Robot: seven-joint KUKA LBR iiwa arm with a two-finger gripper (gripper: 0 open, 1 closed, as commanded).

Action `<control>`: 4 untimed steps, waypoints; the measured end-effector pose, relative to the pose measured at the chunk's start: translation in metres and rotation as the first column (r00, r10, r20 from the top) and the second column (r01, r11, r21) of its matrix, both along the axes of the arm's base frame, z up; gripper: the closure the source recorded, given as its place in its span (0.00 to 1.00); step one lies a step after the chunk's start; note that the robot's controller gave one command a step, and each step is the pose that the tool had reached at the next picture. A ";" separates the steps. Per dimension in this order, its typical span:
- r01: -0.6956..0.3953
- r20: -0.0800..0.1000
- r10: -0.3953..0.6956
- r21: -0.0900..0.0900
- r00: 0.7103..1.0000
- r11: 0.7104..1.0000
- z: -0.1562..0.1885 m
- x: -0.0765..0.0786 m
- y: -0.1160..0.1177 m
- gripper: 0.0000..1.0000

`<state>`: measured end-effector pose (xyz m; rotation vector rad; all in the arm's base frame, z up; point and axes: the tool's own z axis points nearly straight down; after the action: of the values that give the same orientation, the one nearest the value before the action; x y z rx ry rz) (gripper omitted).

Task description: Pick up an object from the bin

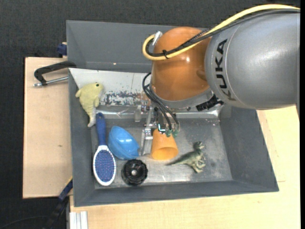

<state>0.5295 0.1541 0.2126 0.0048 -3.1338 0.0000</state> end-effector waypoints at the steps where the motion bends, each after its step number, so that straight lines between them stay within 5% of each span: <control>1: -0.034 -0.002 0.034 -0.003 0.999 0.999 -0.069 -0.034 -0.056 0.00; 2: -0.122 0.003 0.122 -0.002 0.993 0.993 -0.120 -0.017 -0.103 0.00; 3: -0.283 0.017 0.283 -0.001 0.959 0.959 -0.098 0.016 -0.110 0.00; 4: -0.492 0.008 0.492 0.001 0.870 0.870 -0.126 0.015 -0.110 0.00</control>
Offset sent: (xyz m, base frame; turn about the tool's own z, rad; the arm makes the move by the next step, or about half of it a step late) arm -0.0322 -0.0533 -0.0651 -0.0376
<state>0.5441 0.0440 0.0863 0.8040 -3.0367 -0.0018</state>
